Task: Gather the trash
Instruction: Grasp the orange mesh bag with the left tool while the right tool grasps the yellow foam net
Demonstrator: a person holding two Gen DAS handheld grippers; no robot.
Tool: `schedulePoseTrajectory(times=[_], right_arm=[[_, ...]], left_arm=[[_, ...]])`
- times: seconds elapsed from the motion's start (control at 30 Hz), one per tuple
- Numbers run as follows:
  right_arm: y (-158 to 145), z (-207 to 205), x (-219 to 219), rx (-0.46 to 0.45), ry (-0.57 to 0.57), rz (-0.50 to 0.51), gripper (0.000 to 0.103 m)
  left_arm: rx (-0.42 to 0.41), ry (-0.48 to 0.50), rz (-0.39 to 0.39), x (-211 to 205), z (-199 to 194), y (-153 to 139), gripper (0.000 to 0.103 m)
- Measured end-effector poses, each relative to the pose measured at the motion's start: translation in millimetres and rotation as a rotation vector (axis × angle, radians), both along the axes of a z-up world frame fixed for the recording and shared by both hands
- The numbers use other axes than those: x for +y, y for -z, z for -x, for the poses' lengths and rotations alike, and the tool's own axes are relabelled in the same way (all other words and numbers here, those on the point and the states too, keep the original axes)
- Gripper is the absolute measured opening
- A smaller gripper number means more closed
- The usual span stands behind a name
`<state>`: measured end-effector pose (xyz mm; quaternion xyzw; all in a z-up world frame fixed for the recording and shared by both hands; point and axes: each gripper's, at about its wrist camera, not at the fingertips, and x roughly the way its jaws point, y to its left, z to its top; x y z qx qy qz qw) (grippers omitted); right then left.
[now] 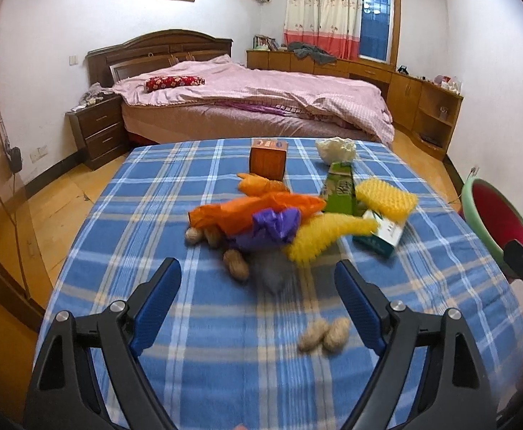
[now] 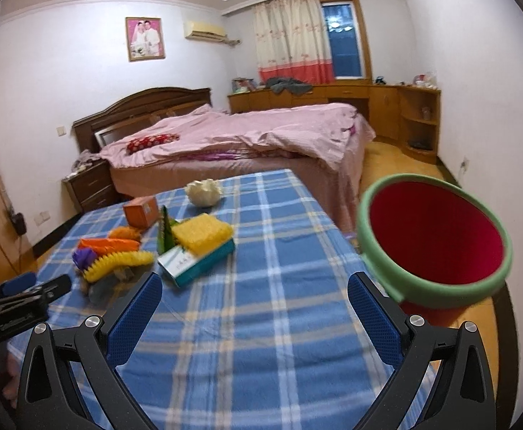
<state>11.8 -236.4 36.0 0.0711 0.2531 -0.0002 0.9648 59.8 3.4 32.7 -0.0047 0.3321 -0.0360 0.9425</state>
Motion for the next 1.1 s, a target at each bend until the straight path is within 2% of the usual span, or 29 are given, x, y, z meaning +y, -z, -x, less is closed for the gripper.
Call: schedulePoseTrajectory(times=[0.1,0.27,0.47,0.57,0.67,0.8,0.97,1.03,1.1], right_arm=[[-5.6,-13.1,1.8,0.015,-0.020,0.001,0.103],[-6.8,-37.8,5.0,0.054,-0.047,-0.018,0.103],[-3.3,-77.4,15.3,0.125,-0.082,0.047,0.103],[-0.9,-94.2,16.6,0.147,-0.091,0.037,0.103],[1.9,-109.2,18.8,0.166,-0.098,0.021,0.103],[9.8,-128.9,26.3,0.200,-0.120,0.037,0.103],[20.4,-145.7,33.2,0.242,-0.140,0.063,0.103],[24.1,-150.5,33.8,0.258,-0.149,0.067,0.102],[28.0,-154.5,34.7,0.277,-0.155,0.071,0.098]], left_arm=[[0.016,-0.010,0.004,1.4,-14.9,-0.8,0.082],[0.038,0.001,0.015,2.9,-39.1,-5.2,0.082],[0.092,0.049,0.035,3.2,-78.8,-15.2,0.082],[0.112,0.052,0.024,0.9,-101.9,-16.0,0.082],[0.159,0.055,0.025,-0.9,-125.8,-8.8,0.081],[0.244,0.040,0.043,-2.7,-156.2,10.6,0.072],[0.291,0.000,0.064,-0.3,-173.4,27.1,0.069],[0.306,0.003,0.098,1.2,-177.5,31.5,0.069],[0.311,0.009,0.114,-0.6,-179.9,33.6,0.067]])
